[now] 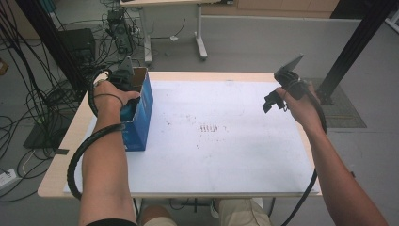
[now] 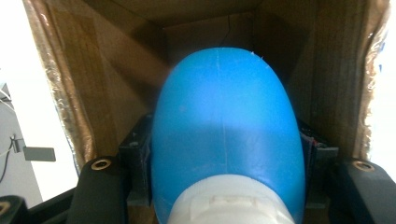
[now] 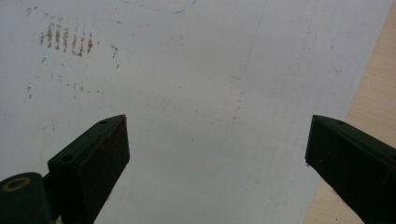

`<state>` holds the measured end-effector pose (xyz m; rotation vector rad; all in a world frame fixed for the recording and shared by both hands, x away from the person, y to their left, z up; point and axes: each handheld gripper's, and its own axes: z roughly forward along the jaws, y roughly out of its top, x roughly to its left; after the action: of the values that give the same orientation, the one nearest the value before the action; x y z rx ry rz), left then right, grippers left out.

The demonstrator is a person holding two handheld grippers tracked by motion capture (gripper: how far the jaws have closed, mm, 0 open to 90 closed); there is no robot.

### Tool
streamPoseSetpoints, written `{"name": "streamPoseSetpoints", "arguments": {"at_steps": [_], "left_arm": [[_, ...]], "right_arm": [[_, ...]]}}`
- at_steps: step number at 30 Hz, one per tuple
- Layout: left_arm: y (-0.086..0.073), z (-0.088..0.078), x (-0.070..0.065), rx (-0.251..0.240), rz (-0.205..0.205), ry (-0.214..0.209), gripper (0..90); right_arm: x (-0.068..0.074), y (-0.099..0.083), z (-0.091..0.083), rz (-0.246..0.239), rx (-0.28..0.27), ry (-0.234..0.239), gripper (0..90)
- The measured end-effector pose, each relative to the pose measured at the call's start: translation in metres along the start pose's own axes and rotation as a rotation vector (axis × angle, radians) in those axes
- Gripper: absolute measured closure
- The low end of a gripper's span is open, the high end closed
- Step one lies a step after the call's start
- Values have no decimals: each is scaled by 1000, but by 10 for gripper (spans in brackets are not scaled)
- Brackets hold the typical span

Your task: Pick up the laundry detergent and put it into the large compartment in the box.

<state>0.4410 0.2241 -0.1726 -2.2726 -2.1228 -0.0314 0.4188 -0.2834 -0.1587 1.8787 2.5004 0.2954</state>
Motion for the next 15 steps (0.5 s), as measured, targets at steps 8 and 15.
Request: {"name": "streamPoseSetpoints", "arguments": {"at_steps": [8,15], "left_arm": [[-1,0,-1,-4,-2,2,375],[-2,1,1,-8,-2,-1,375]], "right_arm": [[-1,0,0,0,2,1,63],[1,0,-1,-2,1,-1,63]]}}
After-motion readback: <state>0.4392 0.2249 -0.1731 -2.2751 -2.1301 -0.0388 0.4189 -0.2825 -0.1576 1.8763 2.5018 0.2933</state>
